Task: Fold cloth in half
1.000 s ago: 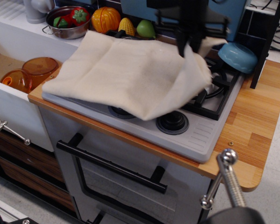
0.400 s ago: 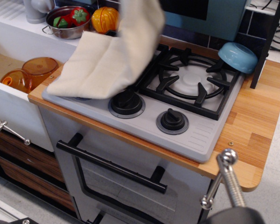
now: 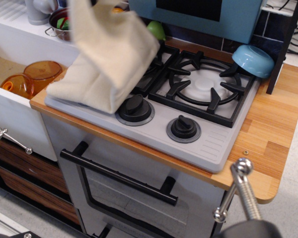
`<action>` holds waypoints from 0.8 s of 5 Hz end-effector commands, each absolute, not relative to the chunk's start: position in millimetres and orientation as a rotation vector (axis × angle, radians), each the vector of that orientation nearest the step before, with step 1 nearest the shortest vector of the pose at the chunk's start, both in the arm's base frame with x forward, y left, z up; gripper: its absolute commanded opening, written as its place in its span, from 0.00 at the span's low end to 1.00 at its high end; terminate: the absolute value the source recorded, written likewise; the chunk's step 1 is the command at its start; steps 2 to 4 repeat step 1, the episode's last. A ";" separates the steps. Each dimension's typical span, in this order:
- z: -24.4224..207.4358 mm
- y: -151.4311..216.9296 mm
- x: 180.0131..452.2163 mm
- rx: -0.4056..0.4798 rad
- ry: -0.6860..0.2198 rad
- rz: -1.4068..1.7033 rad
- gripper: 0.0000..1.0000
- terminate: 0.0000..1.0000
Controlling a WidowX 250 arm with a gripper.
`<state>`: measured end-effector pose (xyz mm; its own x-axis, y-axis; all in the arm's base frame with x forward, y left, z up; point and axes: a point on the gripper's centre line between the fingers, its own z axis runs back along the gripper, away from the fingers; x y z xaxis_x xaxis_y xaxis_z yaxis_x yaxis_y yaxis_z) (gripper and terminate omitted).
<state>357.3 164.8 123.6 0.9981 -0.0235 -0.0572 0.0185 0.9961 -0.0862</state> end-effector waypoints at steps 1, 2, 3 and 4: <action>145.6 192.4 349.7 0.016 0.024 -0.023 1.00 1.00; 145.6 192.4 349.7 0.016 0.024 -0.023 1.00 1.00; 145.6 192.4 349.7 0.016 0.024 -0.023 1.00 1.00; 145.6 192.4 349.7 0.016 0.024 -0.023 1.00 1.00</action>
